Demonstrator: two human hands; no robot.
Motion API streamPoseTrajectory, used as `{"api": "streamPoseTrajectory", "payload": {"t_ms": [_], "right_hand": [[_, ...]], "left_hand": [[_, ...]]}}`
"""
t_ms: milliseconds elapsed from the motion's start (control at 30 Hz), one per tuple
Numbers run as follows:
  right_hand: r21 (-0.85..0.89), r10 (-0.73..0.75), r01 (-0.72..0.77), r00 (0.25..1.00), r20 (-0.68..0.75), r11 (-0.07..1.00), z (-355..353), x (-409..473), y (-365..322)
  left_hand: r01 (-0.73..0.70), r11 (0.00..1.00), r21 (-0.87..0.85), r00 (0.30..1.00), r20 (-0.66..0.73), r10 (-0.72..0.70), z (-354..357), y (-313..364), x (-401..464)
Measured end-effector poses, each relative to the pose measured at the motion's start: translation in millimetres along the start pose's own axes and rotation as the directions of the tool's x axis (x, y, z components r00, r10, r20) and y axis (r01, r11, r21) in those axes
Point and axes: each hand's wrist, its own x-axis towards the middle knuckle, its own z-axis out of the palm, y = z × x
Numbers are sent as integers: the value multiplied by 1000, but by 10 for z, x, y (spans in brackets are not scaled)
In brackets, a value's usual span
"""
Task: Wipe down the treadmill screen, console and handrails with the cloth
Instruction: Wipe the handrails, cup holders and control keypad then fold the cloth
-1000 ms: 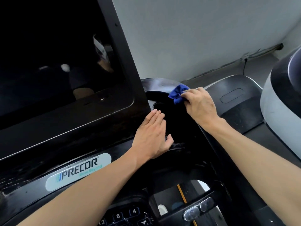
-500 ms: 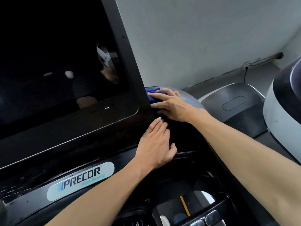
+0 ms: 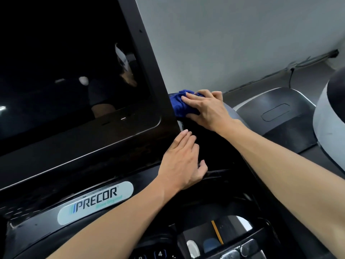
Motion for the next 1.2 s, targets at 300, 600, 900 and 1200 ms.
{"api": "streamPoseTrajectory", "payload": {"t_ms": [300, 600, 900, 1200], "right_hand": [[81, -12, 13, 1000, -17, 997, 53, 13, -16], [96, 38, -34, 998, -40, 995, 25, -44, 52], [359, 155, -74, 967, -204, 930, -32, -267, 66], [-19, -196, 196, 981, 0, 980, 60, -347, -311]], "left_hand": [[-2, 1000, 7, 1000, -4, 2, 9, -8, -2], [3, 1000, 4, 1000, 2, -3, -6, -9, 12], [3, 1000, 3, 1000, 14, -3, -23, -3, 20], [2, 1000, 31, 999, 32, -3, -74, 16, 33]]}}
